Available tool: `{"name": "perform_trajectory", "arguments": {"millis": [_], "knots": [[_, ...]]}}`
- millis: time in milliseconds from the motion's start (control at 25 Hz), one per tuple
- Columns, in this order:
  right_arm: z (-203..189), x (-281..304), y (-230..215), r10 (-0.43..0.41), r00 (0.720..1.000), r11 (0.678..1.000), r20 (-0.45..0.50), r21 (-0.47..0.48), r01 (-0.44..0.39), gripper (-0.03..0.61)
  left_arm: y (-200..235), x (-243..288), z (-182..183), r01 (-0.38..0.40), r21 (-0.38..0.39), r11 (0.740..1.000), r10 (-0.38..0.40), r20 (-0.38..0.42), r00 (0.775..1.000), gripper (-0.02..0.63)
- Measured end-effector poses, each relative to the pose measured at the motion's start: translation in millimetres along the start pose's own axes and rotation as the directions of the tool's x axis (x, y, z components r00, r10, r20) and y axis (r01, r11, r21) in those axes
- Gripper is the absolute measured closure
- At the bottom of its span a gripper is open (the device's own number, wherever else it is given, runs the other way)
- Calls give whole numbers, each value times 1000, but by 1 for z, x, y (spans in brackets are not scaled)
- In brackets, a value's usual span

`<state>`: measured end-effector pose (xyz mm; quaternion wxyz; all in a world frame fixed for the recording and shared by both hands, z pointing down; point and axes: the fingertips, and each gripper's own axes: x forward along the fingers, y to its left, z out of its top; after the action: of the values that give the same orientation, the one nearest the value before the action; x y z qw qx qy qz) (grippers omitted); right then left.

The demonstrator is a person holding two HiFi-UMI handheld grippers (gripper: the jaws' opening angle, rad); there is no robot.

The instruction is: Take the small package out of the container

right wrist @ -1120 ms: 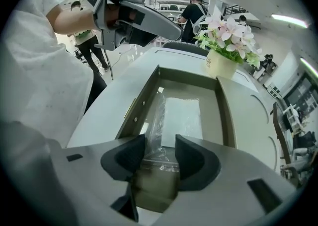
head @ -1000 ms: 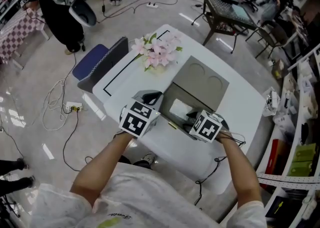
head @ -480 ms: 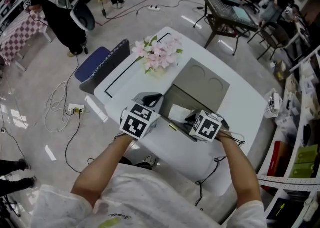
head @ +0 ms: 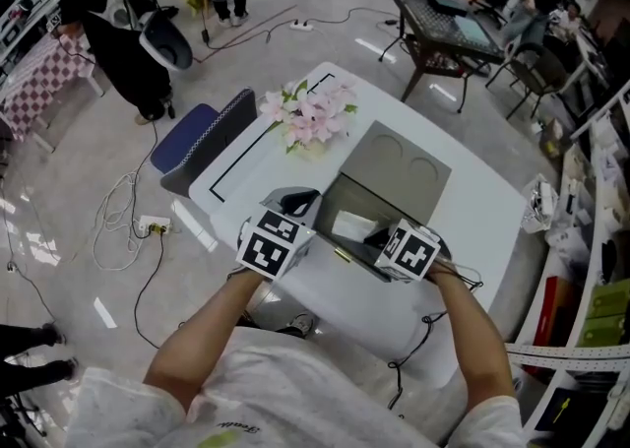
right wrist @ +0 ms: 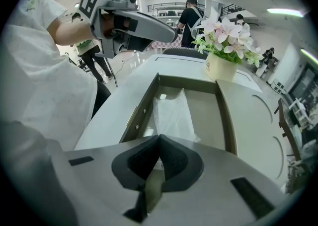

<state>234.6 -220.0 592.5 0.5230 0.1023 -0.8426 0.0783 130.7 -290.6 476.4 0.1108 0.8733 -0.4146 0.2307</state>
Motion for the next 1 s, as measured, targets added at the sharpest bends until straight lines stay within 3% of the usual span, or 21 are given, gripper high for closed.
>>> {"name": "perform_trajectory", "arguments": {"millis": [360,600,840,1000], "knots": [[19,-23,-6,-91,993,995,79,39,88,572,1,-5,4,25,21,999,-25,3,1000,609],[29,-43,-11,-180,976,979,126,118,165,572,1,-7,9,67,48,997,-68,11,998,608],[40,-75,-19,-333,927,928,174,235,289,572,2,-6,19,135,76,988,-138,33,990,609],[40,-98,-23,-430,886,874,171,322,363,572,3,-3,28,186,94,978,-191,42,981,609]]}}
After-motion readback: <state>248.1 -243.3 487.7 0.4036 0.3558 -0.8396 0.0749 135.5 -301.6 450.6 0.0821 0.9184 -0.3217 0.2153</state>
